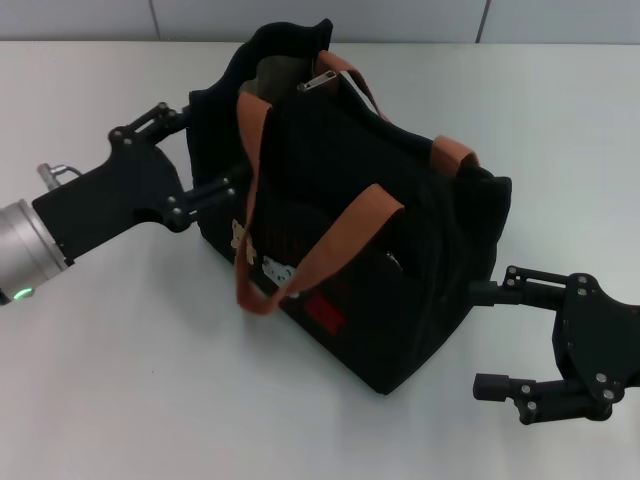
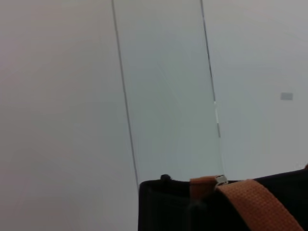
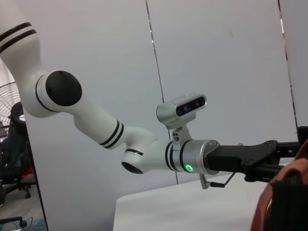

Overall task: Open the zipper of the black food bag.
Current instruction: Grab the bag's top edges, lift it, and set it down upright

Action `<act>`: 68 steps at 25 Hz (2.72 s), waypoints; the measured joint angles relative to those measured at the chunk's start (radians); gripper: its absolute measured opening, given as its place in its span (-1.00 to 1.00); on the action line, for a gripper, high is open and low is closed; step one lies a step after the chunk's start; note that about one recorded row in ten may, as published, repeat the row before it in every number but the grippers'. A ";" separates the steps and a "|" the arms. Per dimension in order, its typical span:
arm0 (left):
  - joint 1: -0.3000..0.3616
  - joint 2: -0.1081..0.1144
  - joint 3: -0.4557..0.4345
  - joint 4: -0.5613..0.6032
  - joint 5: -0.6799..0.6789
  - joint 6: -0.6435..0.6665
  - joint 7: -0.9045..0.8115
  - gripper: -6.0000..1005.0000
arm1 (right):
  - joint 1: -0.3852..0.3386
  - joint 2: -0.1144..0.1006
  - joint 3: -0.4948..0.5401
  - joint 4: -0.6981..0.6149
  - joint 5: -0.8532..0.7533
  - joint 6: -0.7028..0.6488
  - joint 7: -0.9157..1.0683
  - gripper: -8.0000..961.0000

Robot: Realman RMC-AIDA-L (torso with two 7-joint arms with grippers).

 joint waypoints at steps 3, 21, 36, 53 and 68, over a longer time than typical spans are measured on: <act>-0.012 -0.003 0.008 -0.005 0.000 -0.003 0.005 0.61 | 0.002 0.000 0.000 0.000 -0.002 0.000 0.001 0.74; -0.017 -0.007 0.011 -0.046 -0.042 0.026 0.044 -0.34 | -0.006 0.000 0.009 -0.004 -0.002 0.004 0.002 0.74; -0.077 -0.007 0.014 0.134 -0.082 0.202 0.041 -0.63 | -0.025 0.001 0.186 0.004 0.049 -0.046 0.042 0.74; 0.080 0.006 0.080 0.210 -0.248 0.300 0.040 -0.99 | -0.039 0.001 0.247 0.066 0.232 -0.021 0.126 0.74; 0.309 0.057 0.053 0.084 -0.140 0.227 -0.062 -0.40 | -0.042 -0.003 0.242 0.039 0.158 -0.028 0.121 0.74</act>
